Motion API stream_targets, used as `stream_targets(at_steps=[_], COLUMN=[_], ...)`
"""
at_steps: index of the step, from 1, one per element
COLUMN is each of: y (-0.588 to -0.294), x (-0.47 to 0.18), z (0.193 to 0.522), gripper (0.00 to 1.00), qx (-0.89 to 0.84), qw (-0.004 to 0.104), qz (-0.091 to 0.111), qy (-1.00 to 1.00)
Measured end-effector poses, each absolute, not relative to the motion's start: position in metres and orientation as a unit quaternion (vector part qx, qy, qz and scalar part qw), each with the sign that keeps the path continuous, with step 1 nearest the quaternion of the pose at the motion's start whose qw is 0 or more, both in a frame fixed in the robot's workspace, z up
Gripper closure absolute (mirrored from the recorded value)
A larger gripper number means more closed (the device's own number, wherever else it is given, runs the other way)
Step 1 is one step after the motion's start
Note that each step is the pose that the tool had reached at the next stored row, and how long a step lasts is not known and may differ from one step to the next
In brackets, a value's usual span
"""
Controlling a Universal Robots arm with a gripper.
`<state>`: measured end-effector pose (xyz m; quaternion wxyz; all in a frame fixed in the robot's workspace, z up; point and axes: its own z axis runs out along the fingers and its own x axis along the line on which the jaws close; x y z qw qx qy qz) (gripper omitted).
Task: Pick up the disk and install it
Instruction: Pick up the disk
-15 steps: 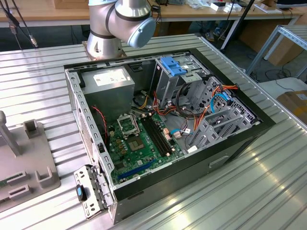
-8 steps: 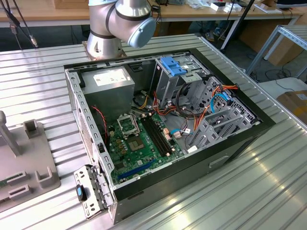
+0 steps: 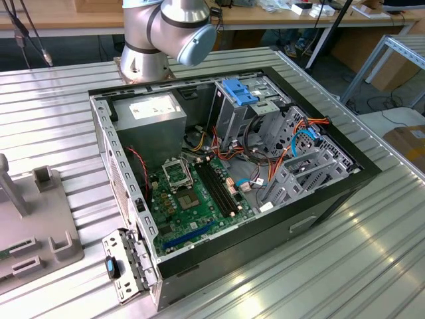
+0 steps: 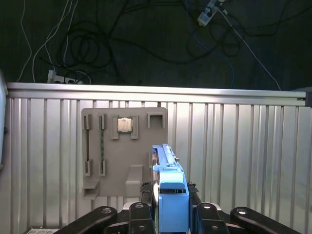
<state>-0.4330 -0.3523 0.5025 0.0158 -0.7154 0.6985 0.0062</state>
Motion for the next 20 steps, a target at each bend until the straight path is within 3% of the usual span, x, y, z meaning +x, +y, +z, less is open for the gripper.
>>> stream_targets(at_steps=[20], y=[-0.351], x=[-0.398], z=[0.502], gripper=[0.63], qx=[-0.716], qw=[0.016], qz=[0.006], qy=[0.698])
